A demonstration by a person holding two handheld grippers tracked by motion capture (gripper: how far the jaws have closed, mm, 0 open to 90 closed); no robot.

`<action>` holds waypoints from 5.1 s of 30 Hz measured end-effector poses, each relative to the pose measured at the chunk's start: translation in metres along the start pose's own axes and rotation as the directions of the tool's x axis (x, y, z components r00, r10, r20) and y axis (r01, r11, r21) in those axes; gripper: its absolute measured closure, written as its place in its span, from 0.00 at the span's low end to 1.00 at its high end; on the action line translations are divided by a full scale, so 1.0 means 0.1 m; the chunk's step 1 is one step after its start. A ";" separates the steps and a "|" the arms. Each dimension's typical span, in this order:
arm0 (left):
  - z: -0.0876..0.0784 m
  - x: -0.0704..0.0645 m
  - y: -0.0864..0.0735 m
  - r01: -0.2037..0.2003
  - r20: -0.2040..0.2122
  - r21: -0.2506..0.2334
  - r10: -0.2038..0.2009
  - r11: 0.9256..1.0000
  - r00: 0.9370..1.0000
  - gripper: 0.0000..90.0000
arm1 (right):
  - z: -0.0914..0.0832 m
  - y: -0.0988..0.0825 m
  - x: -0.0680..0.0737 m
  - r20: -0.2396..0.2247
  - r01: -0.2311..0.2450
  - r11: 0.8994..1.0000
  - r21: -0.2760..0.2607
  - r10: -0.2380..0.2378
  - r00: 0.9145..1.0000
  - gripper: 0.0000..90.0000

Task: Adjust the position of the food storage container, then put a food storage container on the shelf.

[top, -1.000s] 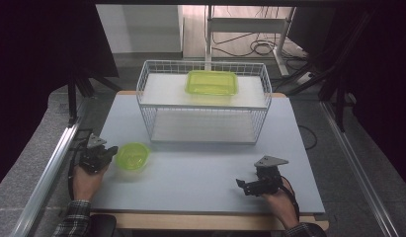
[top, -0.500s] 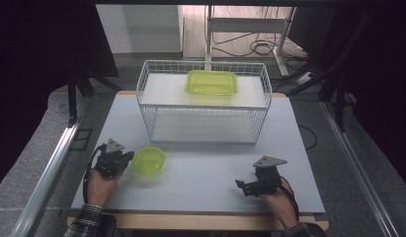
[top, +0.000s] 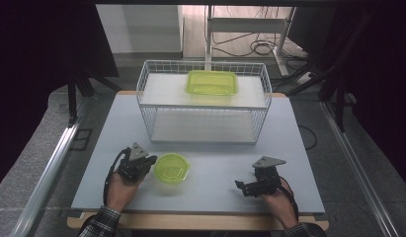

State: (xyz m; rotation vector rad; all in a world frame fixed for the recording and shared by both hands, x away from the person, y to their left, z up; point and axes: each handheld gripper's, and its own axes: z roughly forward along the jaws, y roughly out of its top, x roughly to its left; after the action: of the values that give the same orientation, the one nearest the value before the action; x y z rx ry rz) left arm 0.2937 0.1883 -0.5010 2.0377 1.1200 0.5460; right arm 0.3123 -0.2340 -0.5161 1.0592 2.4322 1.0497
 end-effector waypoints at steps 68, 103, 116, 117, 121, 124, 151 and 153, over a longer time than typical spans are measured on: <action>0.23 -0.54 -0.13 -0.096 0.207 0.044 0.085 0.994 0.975 0.04 | 0.01 0.08 0.03 -0.075 -0.046 0.998 -0.039 0.043 0.996 0.01; 0.14 -0.49 -0.34 -0.147 0.208 0.040 0.135 0.988 0.969 0.03 | 0.20 0.64 -0.01 -0.269 -0.276 0.961 0.027 0.273 0.924 0.20; 0.15 -0.49 -0.34 -0.163 0.209 0.051 0.149 0.985 0.966 0.04 | 0.40 0.69 0.03 -0.384 -0.310 0.943 0.118 0.332 0.862 0.54; 0.15 -0.49 -0.34 -0.164 0.209 0.051 0.150 0.985 0.966 0.04 | 0.41 0.69 0.03 -0.389 -0.316 0.940 0.126 0.340 0.856 0.57; 0.15 -0.50 -0.34 -0.164 0.211 0.051 0.150 0.985 0.966 0.04 | 0.45 0.69 0.01 -0.413 -0.347 0.926 0.147 0.376 0.830 0.65; 0.16 -0.50 -0.34 -0.169 0.210 0.052 0.155 0.984 0.965 0.04 | 0.48 0.68 0.00 -0.419 -0.363 0.916 0.170 0.400 0.815 0.72; 0.12 -0.47 -0.34 -0.158 0.203 0.038 0.147 0.987 0.968 0.04 | 0.24 0.84 -0.16 -0.510 -0.484 0.858 0.172 0.498 0.702 0.90; 0.12 -0.47 -0.34 -0.155 0.204 0.036 0.145 0.987 0.968 0.04 | 0.20 0.86 -0.17 -0.517 -0.489 0.857 0.161 0.496 0.698 0.90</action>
State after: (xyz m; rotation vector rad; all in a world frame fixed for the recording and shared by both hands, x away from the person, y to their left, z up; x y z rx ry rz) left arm 0.2587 0.1554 -0.5351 2.1806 0.8738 0.3781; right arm 0.3788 -0.1961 -0.4682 1.6777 2.6210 1.7174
